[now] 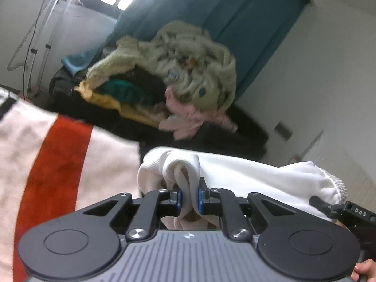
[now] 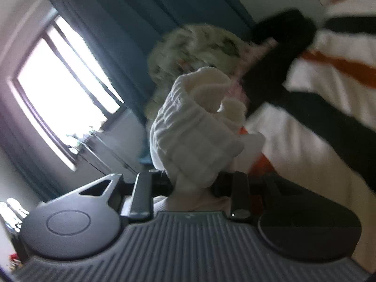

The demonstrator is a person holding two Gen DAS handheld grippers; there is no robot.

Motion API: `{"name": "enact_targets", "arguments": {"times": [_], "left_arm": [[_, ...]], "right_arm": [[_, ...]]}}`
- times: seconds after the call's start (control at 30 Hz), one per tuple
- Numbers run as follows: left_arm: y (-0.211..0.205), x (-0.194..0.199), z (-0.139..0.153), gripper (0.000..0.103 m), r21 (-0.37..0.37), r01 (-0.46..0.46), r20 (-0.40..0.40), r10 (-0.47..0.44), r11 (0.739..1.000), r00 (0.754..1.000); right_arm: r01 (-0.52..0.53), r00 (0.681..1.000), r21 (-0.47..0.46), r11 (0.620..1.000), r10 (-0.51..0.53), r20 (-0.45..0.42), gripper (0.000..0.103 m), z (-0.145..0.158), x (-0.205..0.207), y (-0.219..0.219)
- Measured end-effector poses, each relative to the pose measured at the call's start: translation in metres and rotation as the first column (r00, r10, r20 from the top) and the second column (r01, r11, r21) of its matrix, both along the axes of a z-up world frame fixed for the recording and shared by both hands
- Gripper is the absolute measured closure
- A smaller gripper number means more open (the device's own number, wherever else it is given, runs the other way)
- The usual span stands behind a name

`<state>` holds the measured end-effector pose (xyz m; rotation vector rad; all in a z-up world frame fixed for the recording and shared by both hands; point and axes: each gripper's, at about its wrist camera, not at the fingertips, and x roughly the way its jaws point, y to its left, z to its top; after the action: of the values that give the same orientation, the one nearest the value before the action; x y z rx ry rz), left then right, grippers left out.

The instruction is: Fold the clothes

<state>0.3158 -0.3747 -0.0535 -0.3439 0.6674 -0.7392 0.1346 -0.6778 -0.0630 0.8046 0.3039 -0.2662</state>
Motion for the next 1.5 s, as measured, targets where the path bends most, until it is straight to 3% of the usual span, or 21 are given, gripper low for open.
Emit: {"name": "enact_targets", "arguments": {"times": [0.1,0.2,0.27,0.37,0.47,0.6,0.87,0.93,1.17,1.2,1.27,1.3,1.5], "left_arm": [[0.005,-0.011,-0.048,0.089,0.048,0.053,0.0,-0.053,0.997,0.999],[0.013,-0.032,-0.075,0.086,0.134,0.096,0.104,-0.11,0.986,0.988],[0.016,-0.037,-0.081,0.084,0.138,0.102,0.097,-0.116,0.985,0.988],[0.016,-0.043,-0.071,0.072,0.191,0.102,0.105,-0.124,0.976,0.987],[0.024,-0.053,-0.051,0.062,0.239,0.099,0.101,-0.126,0.966,0.987],[0.037,-0.08,-0.014,0.049,0.284,0.092,0.131,-0.134,0.954,0.982],[0.07,-0.163,0.088,0.038,0.264,0.076,0.281,-0.152,0.961,0.948],[0.078,-0.185,0.112,0.029,0.264,0.062,0.309,-0.145,0.962,0.94],[0.115,-0.258,0.172,0.015,0.232,0.043,0.386,-0.133,0.972,0.913],[0.121,-0.267,0.178,0.009,0.228,0.039,0.397,-0.13,0.973,0.909],[0.132,-0.286,0.188,0.0,0.215,0.023,0.425,-0.114,0.976,0.898],[0.137,-0.295,0.191,0.0,0.211,0.012,0.438,-0.105,0.977,0.893],[0.168,-0.342,0.189,0.0,0.189,0.001,0.466,-0.09,0.982,0.88]], "right_arm": [[0.036,0.998,0.027,0.999,-0.035,-0.047,0.07,-0.054,-0.007,-0.003],[0.071,0.995,0.079,0.994,-0.065,-0.077,0.067,-0.101,-0.035,0.007],[0.078,0.994,0.096,0.992,-0.07,-0.089,0.063,-0.115,-0.045,0.012],[0.104,0.987,0.133,0.986,-0.085,-0.139,0.061,-0.117,-0.051,0.014],[0.166,0.967,0.163,0.973,-0.129,-0.219,0.061,-0.094,-0.066,0.02],[0.157,0.94,0.046,0.986,-0.135,-0.313,0.061,-0.056,-0.084,0.046],[0.02,0.981,-0.111,0.994,-0.041,-0.192,0.061,0.043,-0.125,0.102],[-0.012,0.988,-0.152,0.988,-0.011,-0.153,0.061,0.07,-0.136,0.118],[-0.084,0.995,-0.273,0.958,0.066,-0.072,0.06,0.135,-0.178,0.173],[-0.09,0.995,-0.289,0.953,0.074,-0.066,0.057,0.139,-0.182,0.18],[-0.102,0.994,-0.32,0.942,0.089,-0.055,0.024,0.147,-0.192,0.194],[-0.098,0.995,-0.333,0.938,0.092,-0.035,0.017,0.149,-0.199,0.201],[-0.044,0.998,-0.379,0.924,0.055,0.018,0.014,0.144,-0.233,0.233]]}}
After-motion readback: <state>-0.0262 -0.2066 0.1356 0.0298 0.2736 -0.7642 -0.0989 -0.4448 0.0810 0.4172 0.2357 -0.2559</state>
